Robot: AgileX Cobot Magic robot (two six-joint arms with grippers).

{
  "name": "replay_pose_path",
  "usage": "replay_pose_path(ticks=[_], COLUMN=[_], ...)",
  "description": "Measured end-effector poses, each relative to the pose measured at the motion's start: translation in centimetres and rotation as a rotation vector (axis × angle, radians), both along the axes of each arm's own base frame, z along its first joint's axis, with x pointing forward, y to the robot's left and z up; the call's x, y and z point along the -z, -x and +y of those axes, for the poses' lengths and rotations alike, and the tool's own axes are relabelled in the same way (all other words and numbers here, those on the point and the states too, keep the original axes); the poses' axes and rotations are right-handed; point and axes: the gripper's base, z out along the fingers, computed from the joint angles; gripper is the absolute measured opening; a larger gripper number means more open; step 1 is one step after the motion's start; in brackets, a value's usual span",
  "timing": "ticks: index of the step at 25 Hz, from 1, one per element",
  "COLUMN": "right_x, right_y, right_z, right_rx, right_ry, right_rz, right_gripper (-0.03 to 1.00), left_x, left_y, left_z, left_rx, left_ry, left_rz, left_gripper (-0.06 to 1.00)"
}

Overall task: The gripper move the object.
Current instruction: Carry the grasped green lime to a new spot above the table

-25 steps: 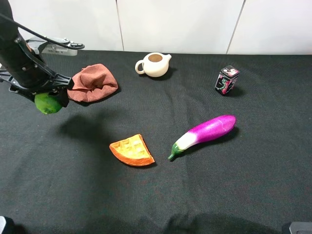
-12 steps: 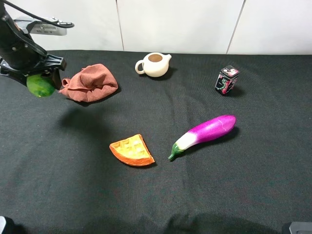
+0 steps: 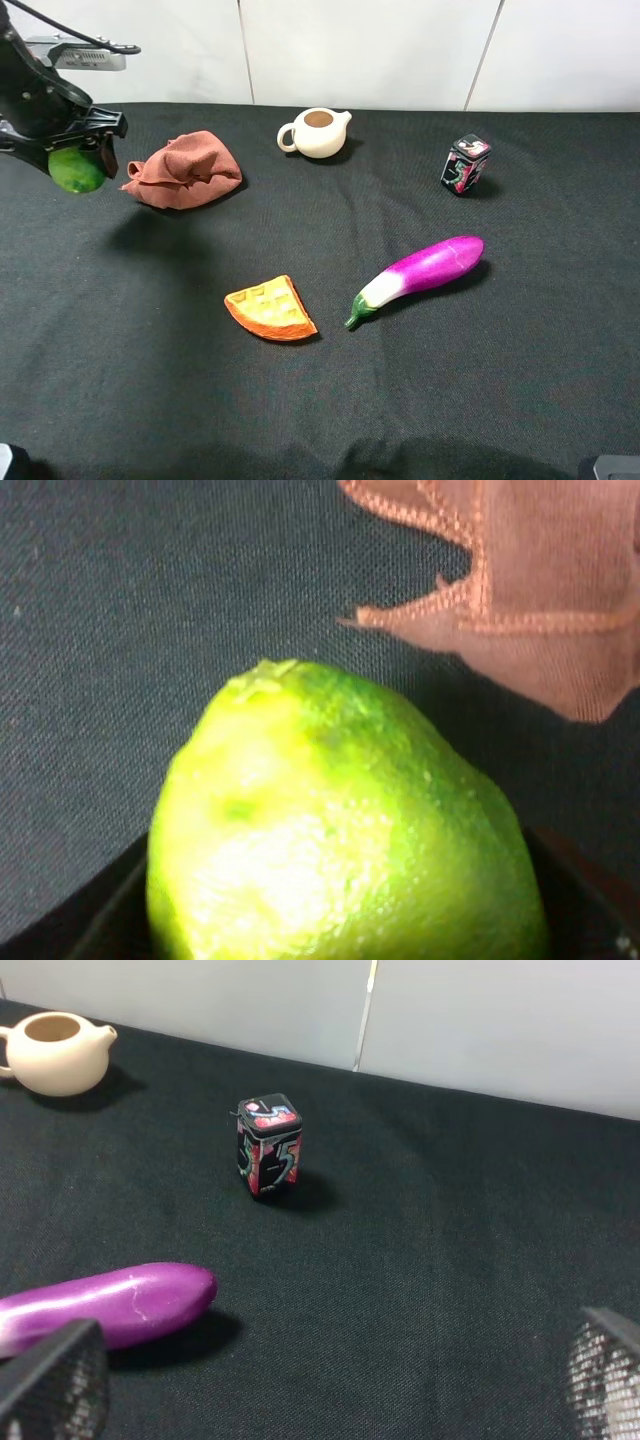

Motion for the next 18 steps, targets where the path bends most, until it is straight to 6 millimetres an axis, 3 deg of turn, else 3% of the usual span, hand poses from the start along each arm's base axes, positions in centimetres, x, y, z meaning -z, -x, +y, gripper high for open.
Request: replay_pose_path(ticks=[9,18], right_x=[0.0,0.0], right_y=[0.0,0.0], right_z=[0.0,0.0], right_rx=[0.000,0.000], right_ry=[0.000,0.000], right_rz=[0.000,0.000], right_gripper=[0.69,0.69], left_x=[1.2,0.6], left_y=[-1.2,-2.5], left_z=[2.1,3.4], left_rx=[-0.061,-0.096], left_ry=[0.000,0.001], left_rz=[0.025,-0.024], left_gripper=[0.73,0.73])
